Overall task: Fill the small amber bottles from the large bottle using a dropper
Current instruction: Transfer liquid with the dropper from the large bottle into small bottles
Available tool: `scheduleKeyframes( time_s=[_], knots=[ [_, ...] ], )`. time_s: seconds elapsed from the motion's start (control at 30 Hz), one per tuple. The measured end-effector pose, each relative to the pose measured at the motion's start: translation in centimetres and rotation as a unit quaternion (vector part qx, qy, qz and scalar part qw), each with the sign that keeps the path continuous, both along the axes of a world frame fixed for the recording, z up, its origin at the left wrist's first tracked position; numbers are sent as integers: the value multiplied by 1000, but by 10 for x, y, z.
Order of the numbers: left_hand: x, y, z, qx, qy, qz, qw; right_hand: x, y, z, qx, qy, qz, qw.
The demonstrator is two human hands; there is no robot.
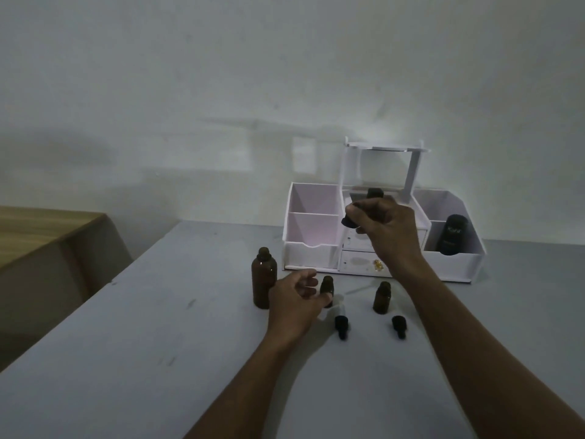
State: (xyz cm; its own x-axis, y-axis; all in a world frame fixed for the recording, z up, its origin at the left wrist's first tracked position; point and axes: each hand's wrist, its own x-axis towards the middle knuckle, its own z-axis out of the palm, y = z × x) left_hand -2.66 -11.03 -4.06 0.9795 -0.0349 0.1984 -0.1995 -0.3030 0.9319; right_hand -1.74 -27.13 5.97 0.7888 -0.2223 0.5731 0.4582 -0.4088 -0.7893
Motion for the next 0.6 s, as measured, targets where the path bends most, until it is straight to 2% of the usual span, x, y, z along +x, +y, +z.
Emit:
scheduleKeyframes(
  time_s=[0.23, 0.6],
  knots=[
    [8, -5, -2, 50, -19, -3, 999, 7, 1, -10, -22, 11, 4, 1000],
    [4, -4, -1, 60, -44, -25, 997, 5, 5, -13, -46, 7, 0, 999]
  ],
)
